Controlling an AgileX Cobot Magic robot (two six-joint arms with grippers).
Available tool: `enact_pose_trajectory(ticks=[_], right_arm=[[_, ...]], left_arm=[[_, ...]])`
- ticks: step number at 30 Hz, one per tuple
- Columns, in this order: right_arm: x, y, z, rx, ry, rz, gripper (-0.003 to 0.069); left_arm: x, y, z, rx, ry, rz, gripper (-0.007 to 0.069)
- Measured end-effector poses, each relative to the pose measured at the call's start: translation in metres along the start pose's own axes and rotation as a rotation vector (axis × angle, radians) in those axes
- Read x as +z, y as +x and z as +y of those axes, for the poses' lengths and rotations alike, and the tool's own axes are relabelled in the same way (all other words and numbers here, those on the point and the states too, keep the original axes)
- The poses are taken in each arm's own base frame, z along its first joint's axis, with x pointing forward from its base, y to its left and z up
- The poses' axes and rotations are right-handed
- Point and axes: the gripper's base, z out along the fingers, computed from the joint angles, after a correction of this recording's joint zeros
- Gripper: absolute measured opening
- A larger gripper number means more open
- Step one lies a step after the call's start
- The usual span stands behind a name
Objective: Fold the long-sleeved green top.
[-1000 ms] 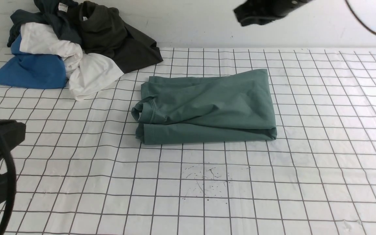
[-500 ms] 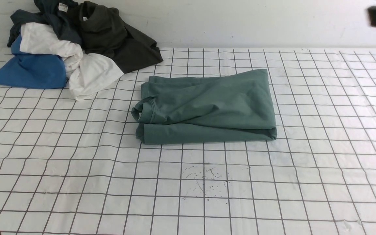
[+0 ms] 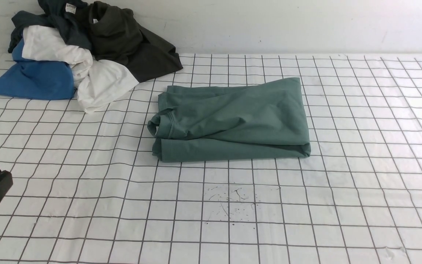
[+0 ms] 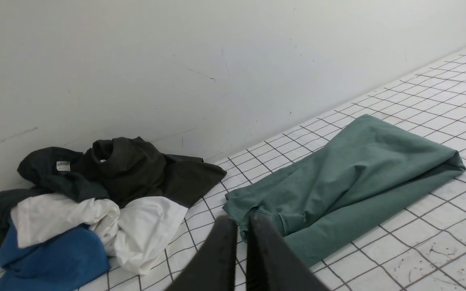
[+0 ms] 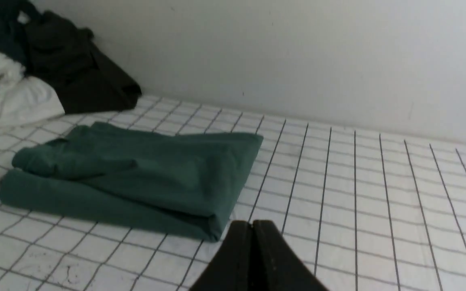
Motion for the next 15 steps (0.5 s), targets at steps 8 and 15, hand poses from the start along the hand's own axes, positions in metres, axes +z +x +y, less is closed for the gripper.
enact_pose_trajectory(ticks=[8,15], right_arm=[[-0.012,0.027,0.003,-0.010,0.003,-0.127,-0.0011],[-0.009,0.040,0.003,-0.010,0.002,-0.057,-0.0011]], left_arm=[[0.000,0.001,0.000,0.000,0.005,0.006,0.0026],[0.000,0.002,-0.001,0.000,0.007,0.010,0.0026]])
